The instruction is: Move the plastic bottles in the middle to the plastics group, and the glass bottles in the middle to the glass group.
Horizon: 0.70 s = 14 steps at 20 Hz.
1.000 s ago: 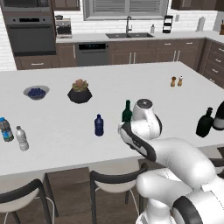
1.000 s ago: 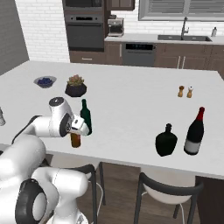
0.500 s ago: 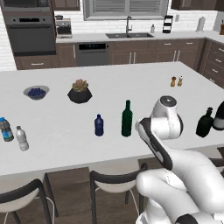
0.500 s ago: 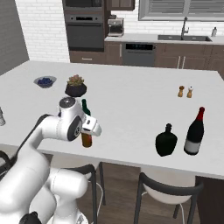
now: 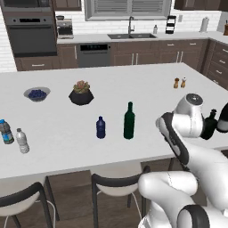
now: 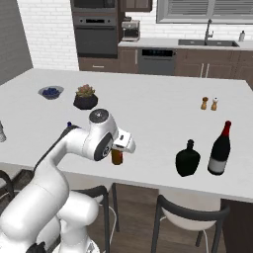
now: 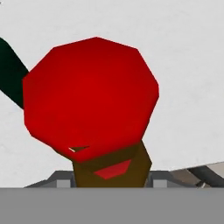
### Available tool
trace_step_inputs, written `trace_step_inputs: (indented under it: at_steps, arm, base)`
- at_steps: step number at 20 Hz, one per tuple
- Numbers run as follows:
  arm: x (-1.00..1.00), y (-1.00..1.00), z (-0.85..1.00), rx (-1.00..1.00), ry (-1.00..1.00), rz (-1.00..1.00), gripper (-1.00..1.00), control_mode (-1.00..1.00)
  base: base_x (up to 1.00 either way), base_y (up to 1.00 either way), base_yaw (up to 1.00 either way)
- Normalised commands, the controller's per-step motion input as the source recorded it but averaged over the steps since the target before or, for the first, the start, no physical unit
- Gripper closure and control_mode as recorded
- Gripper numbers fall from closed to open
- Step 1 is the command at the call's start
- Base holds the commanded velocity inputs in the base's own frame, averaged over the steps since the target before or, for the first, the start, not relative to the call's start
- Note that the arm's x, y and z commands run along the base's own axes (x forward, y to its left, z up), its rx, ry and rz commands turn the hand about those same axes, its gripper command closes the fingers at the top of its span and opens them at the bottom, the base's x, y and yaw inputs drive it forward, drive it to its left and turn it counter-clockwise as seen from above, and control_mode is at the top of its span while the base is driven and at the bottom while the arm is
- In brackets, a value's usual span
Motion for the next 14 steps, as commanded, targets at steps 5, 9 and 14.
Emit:
trace_step_inputs:
  at_steps: [5,9,14]
  arm:
    - [0.15,-0.75,0.31,0.00,0.00,0.00,1.00,-1.00]
    - [0.21,-0.69,0.27,0.00,0.00,0.00,1.00,-1.00]
    - [0.33,-0.55,0.13,0.00,0.06,0.00,1.00,-1.00]
  base:
    - [0.00,0.00,0.00]
    - [0.00,0.00,0.00]
    - [0.00,0.00,0.00]
